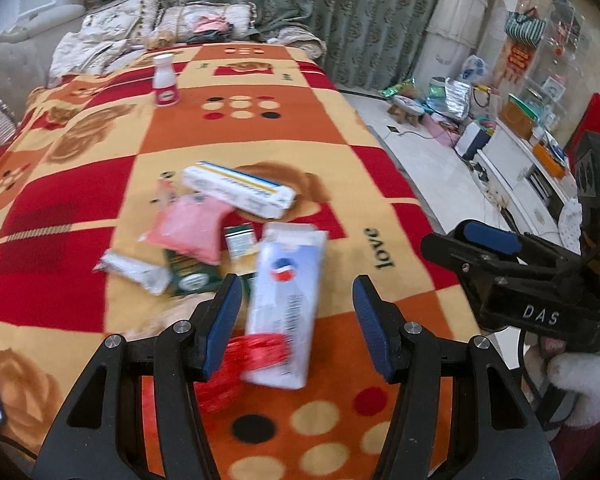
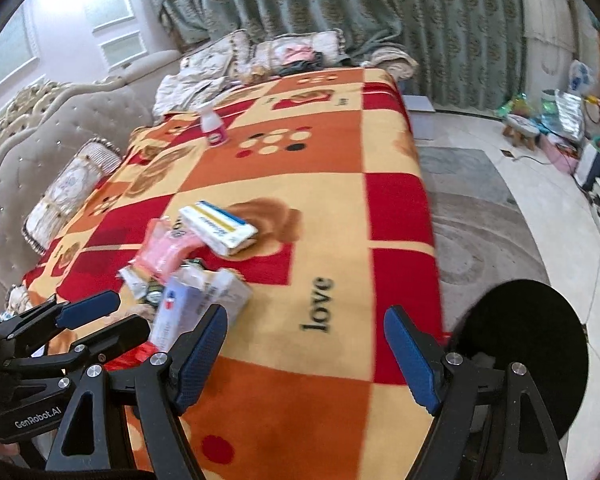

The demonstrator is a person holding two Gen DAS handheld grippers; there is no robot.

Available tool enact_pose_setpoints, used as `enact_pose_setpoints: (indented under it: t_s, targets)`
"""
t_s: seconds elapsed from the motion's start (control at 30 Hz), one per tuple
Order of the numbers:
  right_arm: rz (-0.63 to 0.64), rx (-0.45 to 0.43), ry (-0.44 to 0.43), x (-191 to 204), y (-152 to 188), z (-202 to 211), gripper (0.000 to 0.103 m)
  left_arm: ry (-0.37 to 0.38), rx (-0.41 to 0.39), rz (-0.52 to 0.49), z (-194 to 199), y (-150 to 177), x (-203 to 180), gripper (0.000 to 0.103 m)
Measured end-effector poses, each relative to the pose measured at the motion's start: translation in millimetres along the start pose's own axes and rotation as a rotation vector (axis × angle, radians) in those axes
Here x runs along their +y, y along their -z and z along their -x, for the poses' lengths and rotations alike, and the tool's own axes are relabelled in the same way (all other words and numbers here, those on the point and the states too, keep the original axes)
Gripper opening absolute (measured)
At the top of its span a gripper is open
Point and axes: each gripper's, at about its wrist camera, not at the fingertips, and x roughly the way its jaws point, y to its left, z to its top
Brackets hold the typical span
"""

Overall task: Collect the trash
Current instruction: 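Grasp the red plastic bag with the left tool while the right grasps beige crumpled paper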

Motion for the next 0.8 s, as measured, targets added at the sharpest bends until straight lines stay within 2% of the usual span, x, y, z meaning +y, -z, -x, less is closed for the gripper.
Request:
enact_pose_setpoints:
  t_s: [0.17,0.33,0.53,0.7,0.77,0.8]
  targets:
    - [0.049,0.012,-0.032,27,-5,-9,0.08,-0.009,0.018,-0.001,12,13,38,0.056]
    - [0.08,0.024,-0.054,44,-7,-16,0.08,0.003,0.069,-0.014,13,33,68,0.057]
    - [0.115,0.043,-0.078,64,-9,-25,0.08,0.004,0.138,-0.044,-9,54,75,0.057]
    - [0.154,0.056,-0.099,83,-13,-31,0.081,0.051,0.169,-0.04,-21,64,75,0.056]
    - [0.172,0.064,-0.121,92,-15,-34,0.081,0.067,0.176,-0.047,-22,67,75,0.05]
    - [0.18,0.069,-0.129,96,-15,-36,0.081,0.079,0.182,-0.048,-22,67,76,0.038]
